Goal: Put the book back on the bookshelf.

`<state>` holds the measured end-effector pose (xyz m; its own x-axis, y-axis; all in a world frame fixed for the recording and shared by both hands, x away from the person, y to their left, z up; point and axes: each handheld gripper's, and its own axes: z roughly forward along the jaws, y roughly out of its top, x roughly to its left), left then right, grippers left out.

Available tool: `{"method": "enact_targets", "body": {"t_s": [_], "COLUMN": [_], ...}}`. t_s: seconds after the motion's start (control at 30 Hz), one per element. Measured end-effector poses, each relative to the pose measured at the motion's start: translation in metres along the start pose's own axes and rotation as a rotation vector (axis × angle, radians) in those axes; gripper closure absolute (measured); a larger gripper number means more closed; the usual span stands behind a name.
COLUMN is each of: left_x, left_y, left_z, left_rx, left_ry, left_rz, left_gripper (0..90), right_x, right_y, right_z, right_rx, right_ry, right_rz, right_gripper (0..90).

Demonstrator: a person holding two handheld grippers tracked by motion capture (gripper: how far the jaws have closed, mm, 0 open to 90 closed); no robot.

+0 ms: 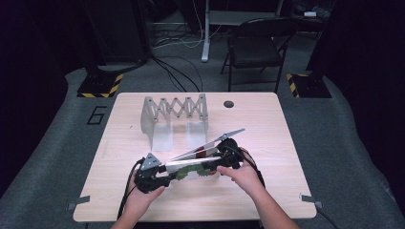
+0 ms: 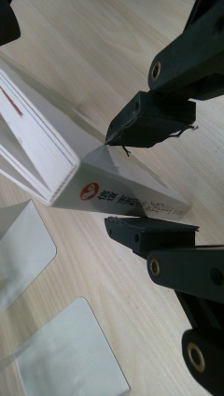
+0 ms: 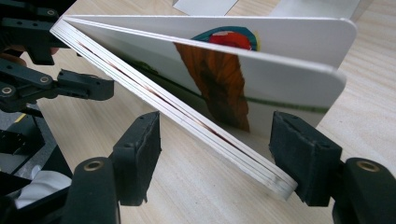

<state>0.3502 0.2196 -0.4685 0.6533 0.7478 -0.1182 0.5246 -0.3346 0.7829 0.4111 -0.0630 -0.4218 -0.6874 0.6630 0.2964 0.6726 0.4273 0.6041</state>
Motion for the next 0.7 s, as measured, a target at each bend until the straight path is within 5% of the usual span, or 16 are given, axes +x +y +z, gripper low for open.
{"method": "enact_targets", "body": {"t_s": [0.2, 0.7], "left_x": [0.0031, 0.0038], "left_y": [-0.0026, 0.0054], "left_z": [0.0023, 0.0049], "left_rx": [-0.021, -0.015], "left_ry": [-0.029, -0.062], "left_rz": [-0.03, -0.018], "left_gripper": [52.7, 46.7], "right_x": [-0.0041, -0.0095], "right_y": [-0.0042, -0.0088], "right_z": [0.0045, 0.0078], "right_rx": [0.03, 0.085], "right_ry": [-0.004, -0.035], "right_rz": [-0.002, -0.01], "right_gripper": [35.4, 36.7]}}
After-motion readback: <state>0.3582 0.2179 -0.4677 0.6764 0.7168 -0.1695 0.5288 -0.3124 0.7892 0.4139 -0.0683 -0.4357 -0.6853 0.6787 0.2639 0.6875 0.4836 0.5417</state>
